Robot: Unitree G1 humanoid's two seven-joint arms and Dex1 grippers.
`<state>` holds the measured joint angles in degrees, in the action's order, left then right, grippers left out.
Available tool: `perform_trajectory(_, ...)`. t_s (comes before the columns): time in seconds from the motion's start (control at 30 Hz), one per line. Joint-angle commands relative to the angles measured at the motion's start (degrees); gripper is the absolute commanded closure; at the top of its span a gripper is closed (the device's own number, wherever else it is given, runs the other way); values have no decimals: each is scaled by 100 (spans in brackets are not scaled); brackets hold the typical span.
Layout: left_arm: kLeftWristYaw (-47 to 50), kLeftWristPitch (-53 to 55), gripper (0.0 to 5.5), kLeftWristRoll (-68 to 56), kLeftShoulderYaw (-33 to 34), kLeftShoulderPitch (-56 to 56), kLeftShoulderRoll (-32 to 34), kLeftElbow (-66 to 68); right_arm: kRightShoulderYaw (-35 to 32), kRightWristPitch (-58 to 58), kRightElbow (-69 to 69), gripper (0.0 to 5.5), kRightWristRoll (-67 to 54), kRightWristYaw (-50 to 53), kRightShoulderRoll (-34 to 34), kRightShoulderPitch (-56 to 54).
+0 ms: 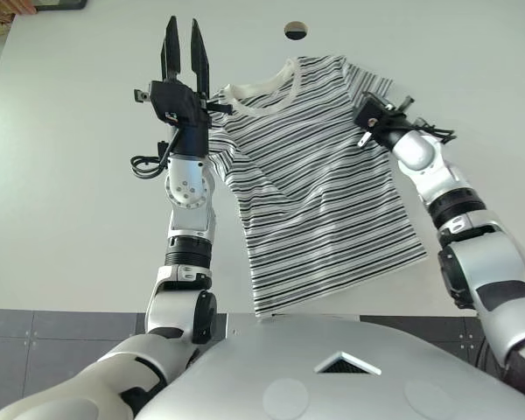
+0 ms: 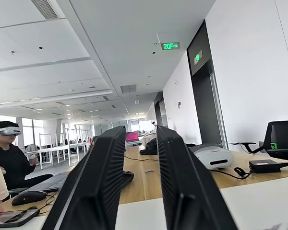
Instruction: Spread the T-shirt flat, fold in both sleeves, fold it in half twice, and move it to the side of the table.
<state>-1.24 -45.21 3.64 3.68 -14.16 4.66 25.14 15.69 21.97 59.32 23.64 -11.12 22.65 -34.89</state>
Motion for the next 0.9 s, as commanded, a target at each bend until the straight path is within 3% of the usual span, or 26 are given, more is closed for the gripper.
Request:
perform_trajectory(0.03, -69, 208, 432, -17, -54, 111, 72, -247, -370, -140, 147, 404, -300, -260, 738, 444)
perform_trajectory(0.27, -896, 1430, 432, -702, -182, 586, 367, -837, -768, -93, 8, 404, -676, -376, 1378, 868)
perform_trajectory(0.43, -1496, 3476, 432, -1112, -249, 495, 567, -738, -1512, 1255, -1207, 404, -1330, 351, 1243, 741)
perform_trajectory(0.57, -1919, 5042, 432, -1663, -285, 358, 487, -1021, -1734, 1688, -2097, 404, -1431, 658, 1145, 779)
perform_trajectory(0.73, -2379, 7166, 352, -2716, -213, 98, 275, -1198, -1672, 1586, -2771, 404, -1319, 666, 969, 929)
perform_trajectory(0.9, -2432, 8094, 267, -3156, -105, -187, 88, -1072, -1611, 1509, -2921, 404, -1273, 620, 821, 970)
